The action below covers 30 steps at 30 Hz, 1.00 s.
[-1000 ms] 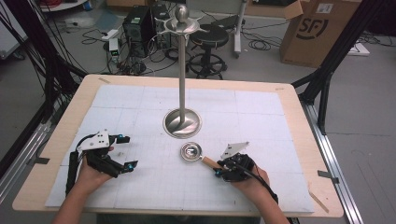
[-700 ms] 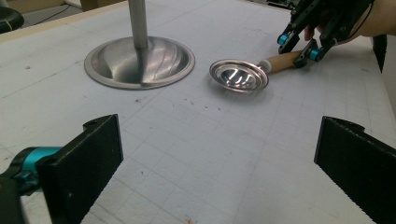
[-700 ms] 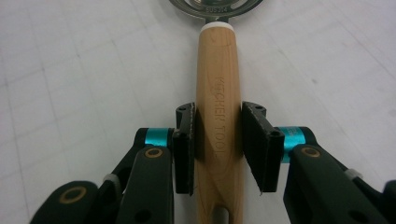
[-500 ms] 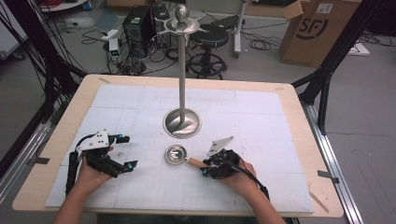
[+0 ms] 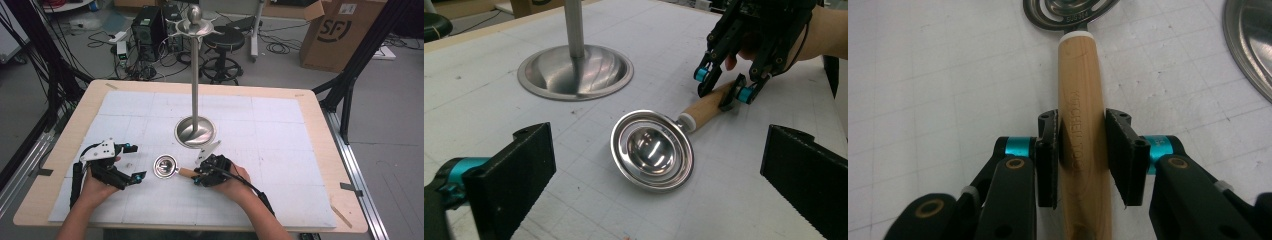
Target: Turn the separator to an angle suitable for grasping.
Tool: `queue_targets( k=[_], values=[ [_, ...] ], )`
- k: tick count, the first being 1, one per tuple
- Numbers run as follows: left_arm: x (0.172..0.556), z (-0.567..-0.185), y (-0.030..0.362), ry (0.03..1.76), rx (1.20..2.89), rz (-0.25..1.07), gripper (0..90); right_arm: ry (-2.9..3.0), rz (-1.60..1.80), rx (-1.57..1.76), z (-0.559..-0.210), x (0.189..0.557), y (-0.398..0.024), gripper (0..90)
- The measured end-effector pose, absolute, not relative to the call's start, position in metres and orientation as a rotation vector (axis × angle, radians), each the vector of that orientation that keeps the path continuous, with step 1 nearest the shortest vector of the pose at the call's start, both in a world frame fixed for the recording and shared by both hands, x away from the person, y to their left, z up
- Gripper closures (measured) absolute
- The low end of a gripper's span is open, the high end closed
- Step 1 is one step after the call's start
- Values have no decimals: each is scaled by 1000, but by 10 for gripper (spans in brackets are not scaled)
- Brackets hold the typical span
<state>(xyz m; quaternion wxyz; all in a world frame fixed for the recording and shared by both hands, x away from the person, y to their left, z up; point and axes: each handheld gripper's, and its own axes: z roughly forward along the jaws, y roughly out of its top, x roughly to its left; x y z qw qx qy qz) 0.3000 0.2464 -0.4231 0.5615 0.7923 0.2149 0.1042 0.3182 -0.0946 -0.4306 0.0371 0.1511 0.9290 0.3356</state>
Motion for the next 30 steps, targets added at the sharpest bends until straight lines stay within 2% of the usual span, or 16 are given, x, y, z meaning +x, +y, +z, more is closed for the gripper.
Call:
queue_targets(
  k=[4, 11, 16, 21, 30],
  values=[
    [299, -423, 247, 510, 1867, 247, 17, 2838, 999, 485, -429, 313, -99, 632],
    [300, -423, 246, 506, 1873, 247, 17, 2820, 965, 576, -428, 303, -129, 611],
    [300, -423, 246, 510, 1873, 246, 17, 2817, 963, 584, -431, 302, -133, 605],
    [300, -424, 246, 513, 1874, 245, 17, 2808, 988, 513, -433, 305, -122, 663],
    [299, -422, 247, 508, 1862, 251, 17, 2833, 1019, 410, -432, 309, -106, 685]
  ],
)
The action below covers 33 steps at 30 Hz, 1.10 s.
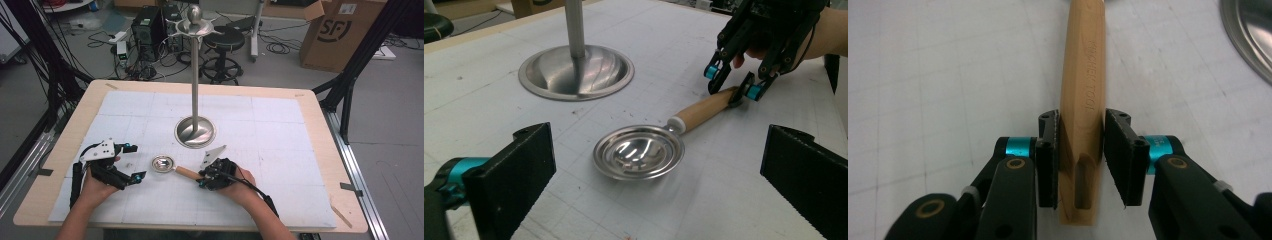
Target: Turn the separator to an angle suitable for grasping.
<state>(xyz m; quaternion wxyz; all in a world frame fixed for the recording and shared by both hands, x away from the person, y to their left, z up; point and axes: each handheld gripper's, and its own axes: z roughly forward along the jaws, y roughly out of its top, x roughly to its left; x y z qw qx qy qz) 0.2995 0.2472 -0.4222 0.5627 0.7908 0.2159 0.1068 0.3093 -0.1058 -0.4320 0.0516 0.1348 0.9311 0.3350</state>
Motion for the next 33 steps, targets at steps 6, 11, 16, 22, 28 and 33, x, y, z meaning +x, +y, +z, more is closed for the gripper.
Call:
queue_targets(
  k=[6, 11, 16, 22, 28, 33],
  values=[
    [299, -421, 248, 506, 1853, 252, 17, 2860, 1014, 300, -431, 309, -80, 687],
    [299, -420, 249, 505, 1847, 256, 17, 2871, 1008, 236, -430, 308, -63, 687],
    [298, -420, 250, 504, 1841, 256, 17, 2880, 995, 213, -430, 308, -56, 682],
    [298, -419, 251, 505, 1842, 258, 17, 2913, 986, 259, -430, 307, -61, 626],
    [298, -419, 251, 504, 1843, 259, 17, 2921, 996, 292, -431, 306, -72, 668],
    [298, -419, 251, 508, 1842, 260, 17, 2904, 1003, 312, -431, 313, -74, 650]
  ],
)
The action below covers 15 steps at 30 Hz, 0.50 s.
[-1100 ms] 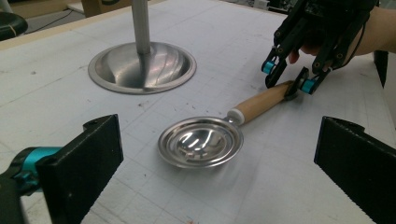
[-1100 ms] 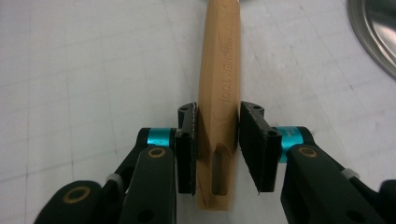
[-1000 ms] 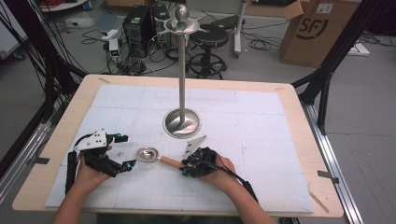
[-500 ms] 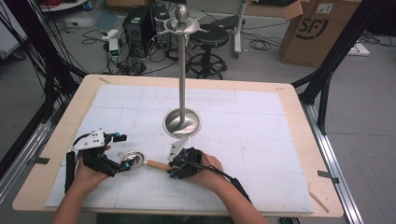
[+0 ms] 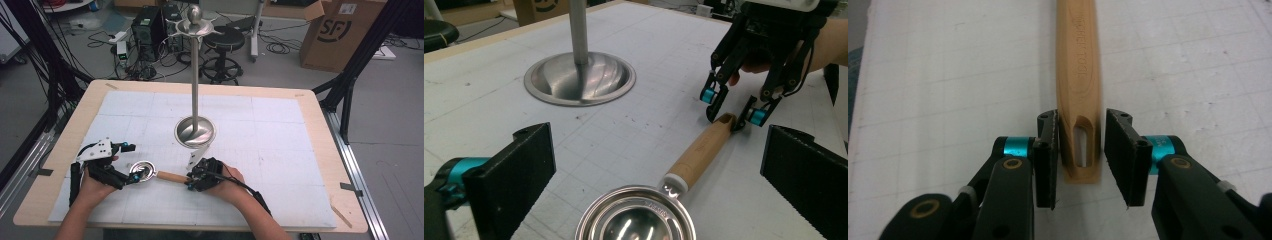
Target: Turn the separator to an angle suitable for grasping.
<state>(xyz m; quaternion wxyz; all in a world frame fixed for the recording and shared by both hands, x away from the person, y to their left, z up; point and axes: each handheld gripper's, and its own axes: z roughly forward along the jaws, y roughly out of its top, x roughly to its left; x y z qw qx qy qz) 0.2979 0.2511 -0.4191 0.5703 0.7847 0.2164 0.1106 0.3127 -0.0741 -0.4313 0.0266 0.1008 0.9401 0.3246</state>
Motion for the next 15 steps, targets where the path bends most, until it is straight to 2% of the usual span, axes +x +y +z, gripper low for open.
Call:
queue_targets(
  k=[15],
  values=[
    [298, -420, 251, 505, 1848, 257, 17, 2804, 988, 471, -426, 323, -92, 555]
  ],
)
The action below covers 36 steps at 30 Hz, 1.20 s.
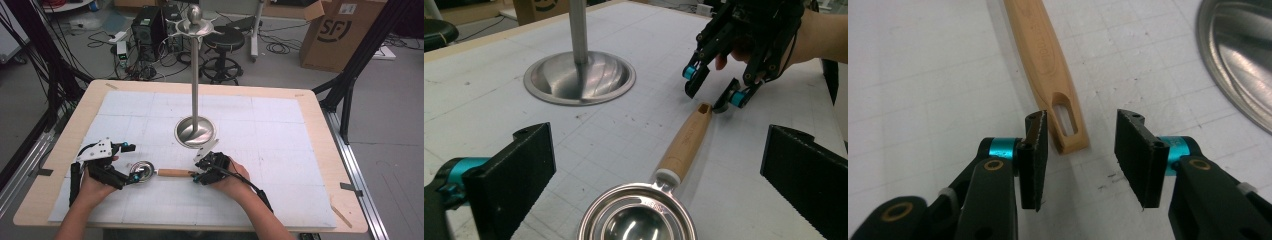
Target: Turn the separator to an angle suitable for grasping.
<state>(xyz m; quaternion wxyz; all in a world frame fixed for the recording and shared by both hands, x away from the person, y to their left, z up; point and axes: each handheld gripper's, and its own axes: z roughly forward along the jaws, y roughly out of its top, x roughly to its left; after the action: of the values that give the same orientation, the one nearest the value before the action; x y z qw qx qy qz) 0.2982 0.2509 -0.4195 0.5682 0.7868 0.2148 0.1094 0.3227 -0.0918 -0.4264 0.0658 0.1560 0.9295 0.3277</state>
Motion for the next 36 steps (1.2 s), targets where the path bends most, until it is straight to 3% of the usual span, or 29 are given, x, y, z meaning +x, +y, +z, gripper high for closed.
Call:
queue_targets(
  k=[6, 14, 36],
  values=[
    [298, -420, 251, 505, 1849, 256, 17, 2760, 1071, 484, -416, 317, -112, 499],
    [298, -420, 250, 506, 1854, 256, 17, 2644, 1245, 683, -399, 311, -175, 422],
    [299, -421, 247, 492, 1865, 237, 17, 2443, 1415, 782, -400, 302, -239, 263]
  ],
)
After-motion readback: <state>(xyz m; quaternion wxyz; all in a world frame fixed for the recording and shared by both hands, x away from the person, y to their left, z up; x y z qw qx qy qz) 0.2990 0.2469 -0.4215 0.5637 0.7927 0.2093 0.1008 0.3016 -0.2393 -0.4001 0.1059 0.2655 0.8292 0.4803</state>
